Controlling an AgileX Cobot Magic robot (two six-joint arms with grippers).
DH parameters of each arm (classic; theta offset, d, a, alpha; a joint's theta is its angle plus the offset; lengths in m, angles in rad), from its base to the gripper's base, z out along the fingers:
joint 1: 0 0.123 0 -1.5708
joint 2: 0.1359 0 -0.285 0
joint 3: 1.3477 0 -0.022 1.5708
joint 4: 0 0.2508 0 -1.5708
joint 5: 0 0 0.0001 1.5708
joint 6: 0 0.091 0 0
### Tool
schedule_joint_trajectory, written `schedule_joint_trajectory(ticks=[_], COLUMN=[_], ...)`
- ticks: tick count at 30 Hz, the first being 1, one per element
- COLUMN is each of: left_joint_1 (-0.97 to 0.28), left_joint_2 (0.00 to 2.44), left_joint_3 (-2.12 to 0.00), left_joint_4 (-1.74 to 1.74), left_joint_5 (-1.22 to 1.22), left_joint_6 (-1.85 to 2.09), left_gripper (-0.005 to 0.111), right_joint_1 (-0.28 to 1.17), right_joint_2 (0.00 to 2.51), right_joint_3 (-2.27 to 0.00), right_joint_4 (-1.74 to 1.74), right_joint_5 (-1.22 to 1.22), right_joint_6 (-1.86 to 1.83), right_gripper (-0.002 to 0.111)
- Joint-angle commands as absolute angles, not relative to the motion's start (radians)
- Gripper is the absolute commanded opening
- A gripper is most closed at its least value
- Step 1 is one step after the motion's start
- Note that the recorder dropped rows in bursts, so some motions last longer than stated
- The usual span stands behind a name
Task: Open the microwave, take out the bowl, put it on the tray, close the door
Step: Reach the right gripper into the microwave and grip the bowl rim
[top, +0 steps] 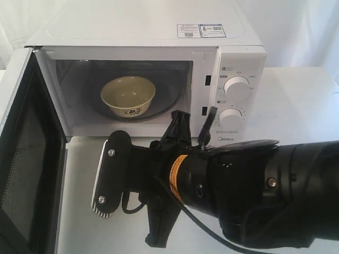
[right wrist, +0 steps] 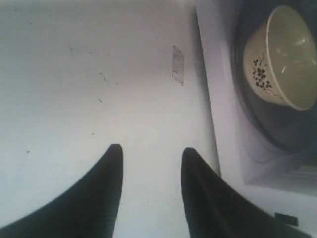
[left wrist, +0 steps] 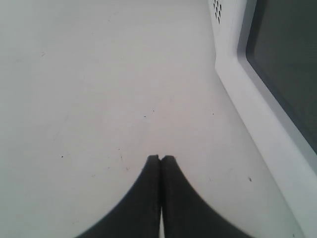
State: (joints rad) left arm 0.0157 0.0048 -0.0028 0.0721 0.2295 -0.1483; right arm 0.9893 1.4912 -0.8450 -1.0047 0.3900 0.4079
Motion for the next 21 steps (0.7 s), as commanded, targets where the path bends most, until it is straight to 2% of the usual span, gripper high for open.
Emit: schedule_joint_trajectory(ticks=[1, 6, 11, 21], left_joint_1=[0.017, 0.017, 0.017, 0.017], left_joint_2=[0.0, 0.0, 0.0, 0.0], left_joint_3=[0.0, 0.0, 0.0, 0.0], left_joint_4=[0.067, 0.067, 0.067, 0.067], left_joint_5=[0.231, 0.231, 0.231, 0.231], left_joint_6=[-0.149, -0.149, -0.149, -0.149], left_gripper=[0.0, 0.0, 0.0, 0.0], right_joint_1=[0.976, 0.939, 0.889, 0.784], right_joint_2=[1.526, 1.59, 1.658, 1.789], right_joint_3=[-0.855, -0.918, -0.975, -1.097], right_joint_4=[-1.181, -1.229, -1.386, -1.504], right_joint_5=[0.393, 0.372, 0.208, 0.167], right_joint_6=[0.443, 0.45, 0.491, 0.495], right_gripper=[0.037, 0.037, 0.037, 0.037])
